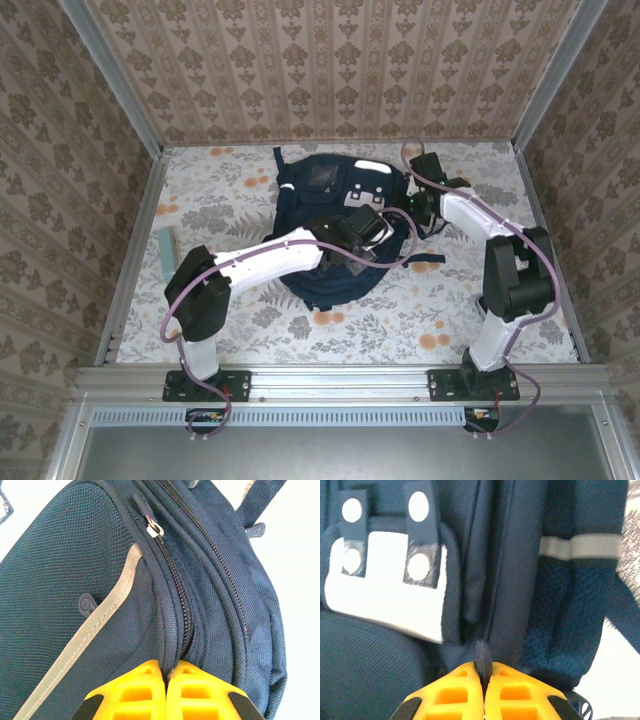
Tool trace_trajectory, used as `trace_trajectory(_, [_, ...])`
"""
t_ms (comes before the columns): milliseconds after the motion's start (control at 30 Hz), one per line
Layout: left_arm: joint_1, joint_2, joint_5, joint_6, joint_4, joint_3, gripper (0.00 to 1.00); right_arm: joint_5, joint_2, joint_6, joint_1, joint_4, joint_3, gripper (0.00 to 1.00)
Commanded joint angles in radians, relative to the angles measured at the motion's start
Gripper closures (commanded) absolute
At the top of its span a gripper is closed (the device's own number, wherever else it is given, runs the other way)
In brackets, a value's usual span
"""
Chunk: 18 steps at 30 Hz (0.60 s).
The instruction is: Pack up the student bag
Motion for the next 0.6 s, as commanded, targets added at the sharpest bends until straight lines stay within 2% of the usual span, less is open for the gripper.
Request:
trace_trajectory(0, [0.044,-0.048,0.0,-0.084,0.055,-0.022,0.96,-0.174,-0.111,0.043,0.001,0.068,-0.119,1.0])
trace_trajectory(400, [0.084,-0.036,0.124,-0.181,0.139,-0.022,0.96,-0.354,-0.345,0.21,0.051,0.315,-0.453,1.0])
trace_trajectory(467, [0.092,-0.034,0.154,-0.192,0.15,-0.018,0.95,-0.351,-0.382,0.23,0.056,0.338,-0.481,1.0])
trace_trajectory(567, [0.108,-0.041,0.221,-0.188,0.128,0.004,0.88,-0.307,-0.412,0.215,0.044,0.313,-0.483,1.0])
